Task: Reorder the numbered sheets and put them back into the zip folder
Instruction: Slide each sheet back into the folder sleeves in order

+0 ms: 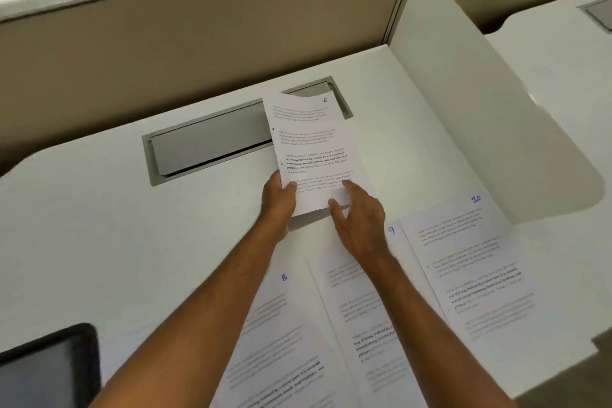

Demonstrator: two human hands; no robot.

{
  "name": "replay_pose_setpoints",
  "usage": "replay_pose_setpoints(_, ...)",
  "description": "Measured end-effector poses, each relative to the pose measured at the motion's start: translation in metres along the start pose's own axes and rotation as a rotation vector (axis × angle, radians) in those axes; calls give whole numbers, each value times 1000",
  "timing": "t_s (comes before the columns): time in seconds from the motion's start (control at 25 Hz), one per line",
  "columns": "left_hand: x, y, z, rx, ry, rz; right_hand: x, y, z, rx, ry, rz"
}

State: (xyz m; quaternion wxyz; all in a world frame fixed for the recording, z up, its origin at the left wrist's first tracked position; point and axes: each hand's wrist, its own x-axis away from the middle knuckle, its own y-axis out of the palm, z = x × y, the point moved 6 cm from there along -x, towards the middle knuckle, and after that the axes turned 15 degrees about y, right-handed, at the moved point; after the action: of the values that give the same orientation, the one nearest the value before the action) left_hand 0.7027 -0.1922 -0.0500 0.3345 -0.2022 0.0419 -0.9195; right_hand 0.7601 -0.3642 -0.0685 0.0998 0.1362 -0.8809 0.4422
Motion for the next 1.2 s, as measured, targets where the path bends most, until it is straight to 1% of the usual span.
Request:
replay_pose_setpoints(0.12,38,-48,-11,26,-13,-8,38,-4,-17,-107,3,-79)
replay_pose_setpoints(0.28,91,-119,-39,74,-33,-12,86,-1,-37,-177,49,-159)
replay_pose_setpoints(0.48,164,-208,-84,194,-4,-88,151,33,-54,-408,190,-356)
replay_pose_setpoints(0.6,202,-271,-111,239,4,-76,199,59,-70,-579,300,-471)
replay_pose_setpoints(0.68,225,-315,-129,251,11,-56,236,78,-87,-650,323,-555)
replay_pose_setpoints(0.8,255,-372,-151,260,24,-53,290,106,-113,-629,282,-669)
replay_pose_setpoints(0.88,271,-410,-167,254,16,-45,324,130,-128,-585,260,-703)
replay_pose_setpoints(1.08,305,-482,-199,277,0,-47,396,183,-159,-463,180,-728)
replay_pose_setpoints(1.2,314,-512,-212,257,-1,-24,424,207,-168,-398,135,-693)
